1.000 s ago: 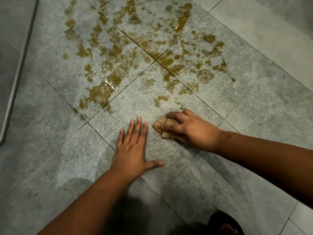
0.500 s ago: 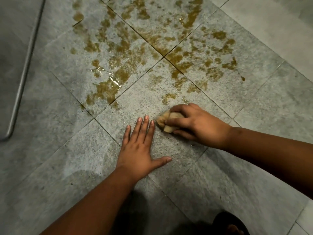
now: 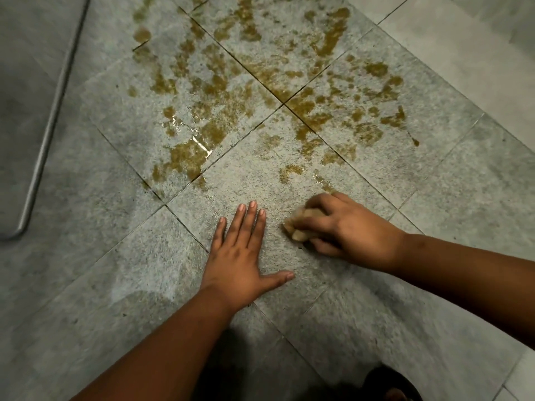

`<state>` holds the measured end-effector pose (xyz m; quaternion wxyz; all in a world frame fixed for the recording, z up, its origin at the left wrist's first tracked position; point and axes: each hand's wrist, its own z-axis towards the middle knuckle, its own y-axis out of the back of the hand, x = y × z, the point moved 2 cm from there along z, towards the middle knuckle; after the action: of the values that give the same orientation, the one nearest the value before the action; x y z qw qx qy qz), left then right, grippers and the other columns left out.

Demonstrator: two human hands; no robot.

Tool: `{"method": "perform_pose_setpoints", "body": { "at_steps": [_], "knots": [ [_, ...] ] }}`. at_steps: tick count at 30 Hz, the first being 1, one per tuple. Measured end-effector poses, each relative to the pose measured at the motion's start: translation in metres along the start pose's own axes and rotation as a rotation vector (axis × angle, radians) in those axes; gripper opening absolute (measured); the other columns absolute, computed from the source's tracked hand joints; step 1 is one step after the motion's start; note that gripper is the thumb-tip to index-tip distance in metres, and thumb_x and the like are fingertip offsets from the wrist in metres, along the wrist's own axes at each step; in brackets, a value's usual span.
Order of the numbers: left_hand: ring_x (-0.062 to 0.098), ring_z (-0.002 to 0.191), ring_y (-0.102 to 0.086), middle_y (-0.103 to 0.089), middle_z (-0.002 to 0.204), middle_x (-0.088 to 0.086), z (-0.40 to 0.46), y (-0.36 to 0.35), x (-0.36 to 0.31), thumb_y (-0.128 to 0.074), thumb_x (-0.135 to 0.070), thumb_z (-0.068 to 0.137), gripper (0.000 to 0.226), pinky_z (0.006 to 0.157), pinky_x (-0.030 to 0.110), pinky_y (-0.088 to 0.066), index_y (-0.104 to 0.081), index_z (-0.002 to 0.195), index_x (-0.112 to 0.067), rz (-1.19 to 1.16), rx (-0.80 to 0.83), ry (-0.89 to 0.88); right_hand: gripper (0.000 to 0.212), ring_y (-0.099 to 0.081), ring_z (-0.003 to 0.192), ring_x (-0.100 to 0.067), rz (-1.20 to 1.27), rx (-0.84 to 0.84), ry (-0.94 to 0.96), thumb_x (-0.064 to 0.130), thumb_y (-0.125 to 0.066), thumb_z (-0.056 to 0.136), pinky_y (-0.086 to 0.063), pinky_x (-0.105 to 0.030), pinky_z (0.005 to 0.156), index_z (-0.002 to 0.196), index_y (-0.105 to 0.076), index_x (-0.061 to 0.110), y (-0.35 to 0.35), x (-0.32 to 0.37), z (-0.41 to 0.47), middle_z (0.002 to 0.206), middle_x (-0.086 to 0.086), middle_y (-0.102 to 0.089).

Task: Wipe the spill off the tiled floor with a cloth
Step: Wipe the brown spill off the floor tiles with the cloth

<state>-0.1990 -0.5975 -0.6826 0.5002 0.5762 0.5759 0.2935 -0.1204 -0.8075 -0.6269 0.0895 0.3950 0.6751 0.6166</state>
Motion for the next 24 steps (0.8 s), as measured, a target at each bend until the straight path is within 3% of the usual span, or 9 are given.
{"method": "perform_pose_setpoints", "body": {
  "at_steps": [5, 12, 17, 21, 24],
  "knots": [
    [0.017, 0.143, 0.030, 0.031, 0.156, 0.003, -0.001, 0.003, -0.001, -0.016, -0.094, 0.073, 0.116, 0.118, 0.047, 0.010, 0.021, 0.149, -0.015, 0.002, 0.014, 0.004, 0.046, -0.050, 0.101, -0.028, -0.053, -0.023, -0.050, 0.040, -0.050, 0.093, -0.048, -0.040, 0.084, 0.137, -0.049, 0.031, -0.007, -0.004, 0.021, 0.129, -0.011, -0.051],
    [0.016, 0.141, 0.035, 0.036, 0.154, 0.001, -0.001, 0.005, -0.003, -0.017, -0.094, 0.073, 0.116, 0.118, 0.047, 0.013, 0.027, 0.148, -0.017, -0.007, 0.022, 0.015, 0.051, -0.050, 0.099, -0.026, 0.060, -0.094, -0.210, 0.036, -0.060, 0.089, -0.049, -0.040, 0.084, 0.139, -0.047, 0.034, -0.035, 0.001, -0.039, 0.125, -0.009, -0.052],
    [0.014, 0.140, 0.036, 0.036, 0.154, 0.000, 0.001, 0.012, -0.008, -0.024, -0.094, 0.070, 0.120, 0.117, 0.044, 0.015, 0.027, 0.148, -0.019, -0.020, 0.035, 0.046, 0.048, -0.053, 0.102, -0.024, 0.123, -0.073, -0.159, 0.037, -0.057, 0.090, -0.046, -0.033, 0.084, 0.137, -0.045, 0.038, -0.030, 0.005, -0.063, 0.124, -0.006, -0.053],
    [0.015, 0.140, 0.035, 0.035, 0.155, 0.000, 0.002, 0.018, -0.012, -0.028, -0.093, 0.068, 0.122, 0.118, 0.043, 0.015, 0.027, 0.148, -0.020, -0.015, 0.085, 0.077, 0.045, -0.051, 0.106, -0.031, 0.141, -0.203, -0.192, 0.039, -0.051, 0.092, -0.047, -0.041, 0.088, 0.137, -0.048, 0.033, -0.008, -0.011, -0.025, 0.127, -0.014, -0.051],
    [0.015, 0.141, 0.034, 0.034, 0.155, -0.001, 0.002, 0.020, -0.013, -0.028, -0.094, 0.067, 0.123, 0.118, 0.043, 0.014, 0.025, 0.150, -0.020, -0.023, 0.091, 0.083, 0.042, -0.050, 0.104, -0.032, 0.071, -0.187, -0.271, 0.041, -0.051, 0.092, -0.048, -0.046, 0.087, 0.133, -0.053, 0.031, -0.008, -0.033, -0.009, 0.128, -0.014, -0.050]
  ]
}}
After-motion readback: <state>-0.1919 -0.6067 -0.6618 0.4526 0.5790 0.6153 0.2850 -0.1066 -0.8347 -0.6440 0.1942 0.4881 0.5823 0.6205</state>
